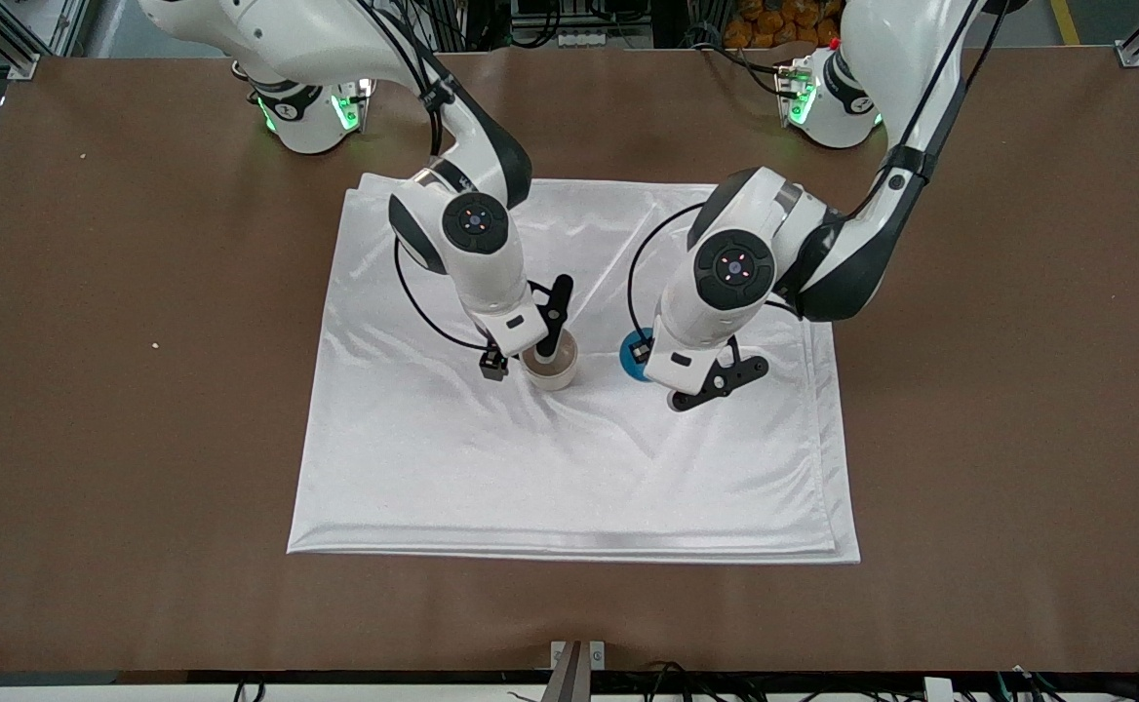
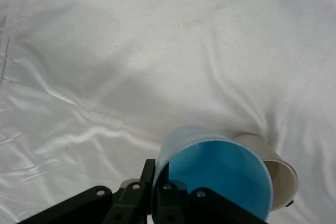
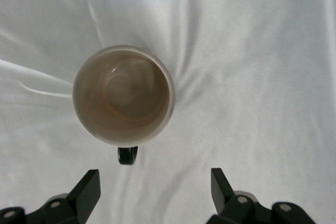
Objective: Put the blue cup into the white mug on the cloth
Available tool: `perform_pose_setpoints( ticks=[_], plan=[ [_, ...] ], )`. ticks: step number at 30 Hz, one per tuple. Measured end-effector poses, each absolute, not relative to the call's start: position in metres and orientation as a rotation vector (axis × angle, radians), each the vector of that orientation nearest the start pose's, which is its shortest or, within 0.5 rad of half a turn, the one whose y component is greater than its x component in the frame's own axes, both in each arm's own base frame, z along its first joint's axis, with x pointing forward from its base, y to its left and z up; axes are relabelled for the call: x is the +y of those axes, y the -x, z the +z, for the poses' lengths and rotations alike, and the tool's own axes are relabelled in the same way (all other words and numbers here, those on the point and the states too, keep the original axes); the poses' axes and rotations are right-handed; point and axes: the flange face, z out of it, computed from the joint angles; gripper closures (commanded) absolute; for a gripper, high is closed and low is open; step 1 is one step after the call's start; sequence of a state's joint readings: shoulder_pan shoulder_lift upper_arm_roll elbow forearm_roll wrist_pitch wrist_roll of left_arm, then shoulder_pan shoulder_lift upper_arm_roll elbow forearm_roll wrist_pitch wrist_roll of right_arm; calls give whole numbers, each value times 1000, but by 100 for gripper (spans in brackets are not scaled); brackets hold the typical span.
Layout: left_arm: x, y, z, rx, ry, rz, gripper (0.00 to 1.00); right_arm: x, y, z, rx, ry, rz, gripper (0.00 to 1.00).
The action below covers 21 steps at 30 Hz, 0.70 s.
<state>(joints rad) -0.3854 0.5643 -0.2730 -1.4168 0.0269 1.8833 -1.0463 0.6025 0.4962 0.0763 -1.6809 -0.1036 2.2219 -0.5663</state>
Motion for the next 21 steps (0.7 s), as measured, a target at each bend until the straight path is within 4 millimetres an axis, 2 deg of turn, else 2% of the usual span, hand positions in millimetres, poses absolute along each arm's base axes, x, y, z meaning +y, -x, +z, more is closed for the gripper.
perform_pose_setpoints(
  ticks=[6,10,15,21],
  plan=[
    [-415,-568,375,-652,3095,212,100,390,-540,382,-1770,2663,-91,0],
    [-428,-561,374,-667,3105,196,100,361,-545,429,-1681,2730,-114,0],
    [-451,-548,367,-667,3116,187,100,304,-556,485,-1556,2817,-142,0],
    [-478,-535,359,-699,3145,158,100,237,-561,533,-1344,2937,-143,0]
  ],
)
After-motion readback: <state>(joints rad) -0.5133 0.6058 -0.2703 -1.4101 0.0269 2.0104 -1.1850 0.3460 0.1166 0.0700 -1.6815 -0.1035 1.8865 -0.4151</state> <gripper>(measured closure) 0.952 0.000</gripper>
